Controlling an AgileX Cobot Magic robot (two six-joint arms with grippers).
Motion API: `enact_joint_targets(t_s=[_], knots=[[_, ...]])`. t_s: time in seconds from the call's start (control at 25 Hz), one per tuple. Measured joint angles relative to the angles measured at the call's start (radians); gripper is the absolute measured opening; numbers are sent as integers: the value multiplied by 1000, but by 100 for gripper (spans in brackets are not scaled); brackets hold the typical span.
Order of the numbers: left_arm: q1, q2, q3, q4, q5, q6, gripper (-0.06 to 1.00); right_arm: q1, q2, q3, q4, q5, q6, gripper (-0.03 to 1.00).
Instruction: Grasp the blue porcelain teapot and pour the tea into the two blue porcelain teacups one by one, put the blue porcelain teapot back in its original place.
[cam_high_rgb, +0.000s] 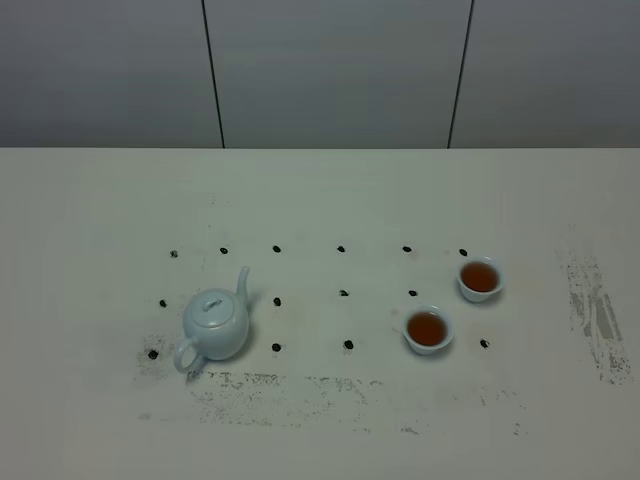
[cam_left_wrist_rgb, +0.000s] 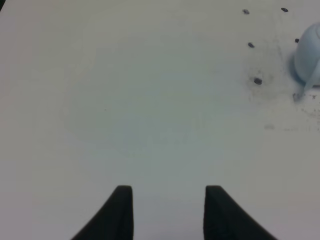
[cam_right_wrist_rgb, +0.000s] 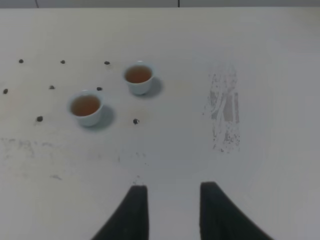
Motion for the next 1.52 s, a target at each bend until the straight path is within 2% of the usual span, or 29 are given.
enact_joint_targets(t_s=[1.52], knots=[[0, 0, 0, 1, -1, 0, 37, 0, 0, 0, 0, 0, 0, 24]])
